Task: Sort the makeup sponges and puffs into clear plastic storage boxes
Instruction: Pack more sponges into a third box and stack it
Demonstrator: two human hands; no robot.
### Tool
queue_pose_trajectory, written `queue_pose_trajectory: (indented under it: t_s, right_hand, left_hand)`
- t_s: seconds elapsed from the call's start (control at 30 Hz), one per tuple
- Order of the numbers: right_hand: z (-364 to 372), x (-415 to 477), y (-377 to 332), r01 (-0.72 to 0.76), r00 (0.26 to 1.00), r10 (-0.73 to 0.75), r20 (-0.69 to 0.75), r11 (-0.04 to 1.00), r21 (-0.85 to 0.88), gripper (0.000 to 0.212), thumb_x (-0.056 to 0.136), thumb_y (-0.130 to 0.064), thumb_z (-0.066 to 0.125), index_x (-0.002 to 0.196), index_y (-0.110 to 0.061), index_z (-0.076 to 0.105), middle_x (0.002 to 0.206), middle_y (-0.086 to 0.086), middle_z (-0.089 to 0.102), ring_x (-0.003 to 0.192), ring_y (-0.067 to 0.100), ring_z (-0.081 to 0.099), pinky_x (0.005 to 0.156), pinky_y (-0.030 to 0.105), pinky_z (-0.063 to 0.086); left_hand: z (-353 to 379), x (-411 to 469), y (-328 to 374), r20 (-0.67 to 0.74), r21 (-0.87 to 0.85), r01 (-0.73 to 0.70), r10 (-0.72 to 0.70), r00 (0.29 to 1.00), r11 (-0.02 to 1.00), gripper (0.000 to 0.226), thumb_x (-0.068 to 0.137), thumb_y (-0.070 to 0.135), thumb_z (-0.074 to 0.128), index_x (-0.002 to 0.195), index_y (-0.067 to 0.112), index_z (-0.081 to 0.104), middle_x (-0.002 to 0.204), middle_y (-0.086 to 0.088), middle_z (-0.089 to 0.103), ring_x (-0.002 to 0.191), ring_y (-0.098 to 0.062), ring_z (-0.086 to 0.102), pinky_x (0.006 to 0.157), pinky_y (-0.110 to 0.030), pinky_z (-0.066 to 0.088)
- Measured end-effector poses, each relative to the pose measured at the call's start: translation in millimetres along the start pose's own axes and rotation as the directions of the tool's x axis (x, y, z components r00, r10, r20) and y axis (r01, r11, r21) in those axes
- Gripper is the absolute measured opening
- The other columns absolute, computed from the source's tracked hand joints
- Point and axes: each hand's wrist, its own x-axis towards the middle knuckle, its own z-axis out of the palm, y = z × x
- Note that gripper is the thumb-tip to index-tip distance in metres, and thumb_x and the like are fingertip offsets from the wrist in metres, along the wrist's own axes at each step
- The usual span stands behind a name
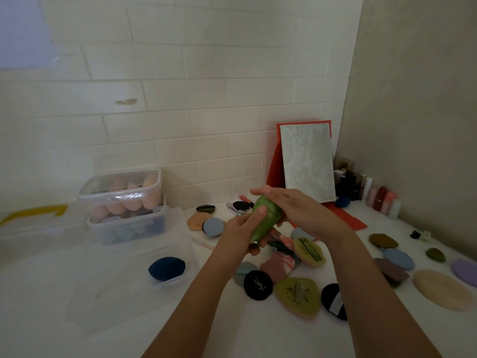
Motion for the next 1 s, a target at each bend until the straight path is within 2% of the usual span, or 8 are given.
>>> queue_pose_trajectory:
  t_s: [0.1, 0.37, 0.6, 0.73, 0.83, 0.9, 0.93, 1.0]
  right_hand:
    - [-4.8, -1.4, 1.6, -0.002, 0.999, 0.002, 0.050, 1.000, 0.013, 0.044, 0.087, -0.049, 0.048, 0.127, -0.032, 0.057, 0.113, -0.005, 0.066, 0.101, 0.015, 0.064, 0.082, 0.025, 0.056]
    - [-25.0, -12.5, 2.4, 0.032, 0.989, -0.036, 0.146, 0.999, 0.033, 0.040, 0.083, -0.026, 0.065, 0.123, -0.031, 0.061, 0.113, -0.010, 0.067, 0.109, 0.016, 0.060, 0.096, 0.027, 0.047]
    - [-24.5, -11.0, -8.4, 0.081, 0.994, -0.083, 0.071, 0.996, 0.028, 0.042, 0.074, -0.040, 0.065, 0.115, -0.033, 0.066, 0.109, -0.001, 0.069, 0.108, 0.037, 0.057, 0.095, 0.047, 0.048]
    - [-22.8, -7.7, -9.2, 0.082, 0.994, -0.084, 0.074, 0.996, 0.027, 0.042, 0.071, -0.046, 0.065, 0.112, -0.036, 0.068, 0.111, 0.009, 0.068, 0.109, 0.040, 0.056, 0.096, 0.054, 0.044]
    - [-24.6, -5.3, -6.8, 0.065, 0.995, -0.063, 0.077, 0.998, -0.019, 0.041, 0.072, -0.047, 0.065, 0.111, -0.035, 0.069, 0.101, 0.011, 0.069, 0.094, 0.030, 0.064, 0.089, 0.038, 0.054]
    - [-25.5, -6.0, -7.6, 0.059, 0.996, -0.056, 0.071, 0.998, -0.036, 0.034, 0.077, -0.042, 0.064, 0.109, -0.033, 0.069, 0.083, 0.007, 0.069, 0.064, 0.012, 0.062, 0.064, 0.016, 0.050]
    - [-25.1, -6.4, -8.1, 0.059, 0.996, -0.056, 0.068, 0.997, -0.042, 0.032, 0.079, -0.041, 0.063, 0.109, -0.033, 0.069, 0.080, 0.007, 0.067, 0.057, 0.008, 0.058, 0.059, 0.014, 0.048]
    - [-23.9, -5.5, -5.2, 0.061, 0.996, -0.057, 0.063, 0.997, -0.057, 0.037, 0.078, -0.047, 0.061, 0.112, -0.035, 0.067, 0.091, 0.012, 0.069, 0.072, 0.021, 0.062, 0.070, 0.025, 0.052]
  left_hand:
    - [-3.9, -1.1, 2.8, 0.066, -0.045, 0.065, -0.062, 0.996, 0.997, 0.052, 0.072, 0.060, 0.054, 0.090, 0.013, 0.066, 0.071, -0.002, 0.066, 0.050, -0.007, 0.044, 0.042, -0.016, 0.025]
    - [-6.4, -7.0, 8.1, 0.207, -0.179, 0.161, -0.123, 0.971, 0.971, 0.051, 0.080, 0.054, 0.048, 0.097, 0.009, 0.063, 0.066, -0.003, 0.060, 0.042, -0.004, 0.041, 0.035, -0.013, 0.021]
    - [-0.4, -8.1, 12.4, 0.211, -0.239, 0.121, -0.070, 0.975, 0.963, 0.059, 0.077, 0.055, 0.047, 0.105, 0.004, 0.055, 0.064, -0.001, 0.060, 0.041, -0.003, 0.041, 0.032, -0.011, 0.023]
    - [0.9, -7.7, 13.8, 0.173, -0.214, 0.079, -0.042, 0.984, 0.974, 0.061, 0.077, 0.056, 0.046, 0.105, 0.003, 0.057, 0.065, -0.001, 0.062, 0.041, -0.003, 0.042, 0.031, -0.011, 0.024]
    - [2.7, -7.3, 14.0, 0.097, -0.145, 0.042, -0.028, 0.995, 0.989, 0.057, 0.074, 0.057, 0.047, 0.098, 0.007, 0.061, 0.067, -0.001, 0.064, 0.042, -0.004, 0.043, 0.032, -0.012, 0.023]
    - [3.9, -6.3, 12.4, 0.040, -0.092, 0.031, -0.028, 0.999, 0.995, 0.058, 0.069, 0.061, 0.051, 0.090, 0.008, 0.065, 0.069, -0.003, 0.066, 0.043, -0.007, 0.043, 0.034, -0.014, 0.022]
    - [4.2, -5.4, 11.8, 0.016, -0.072, 0.029, -0.028, 0.999, 0.997, 0.060, 0.066, 0.063, 0.053, 0.088, 0.009, 0.066, 0.071, -0.004, 0.066, 0.044, -0.008, 0.043, 0.035, -0.015, 0.021]
    - [4.5, -4.7, 12.7, -0.026, -0.050, 0.039, -0.040, 0.999, 0.998, 0.062, 0.063, 0.065, 0.054, 0.086, 0.010, 0.068, 0.072, -0.005, 0.068, 0.046, -0.010, 0.043, 0.037, -0.016, 0.022]
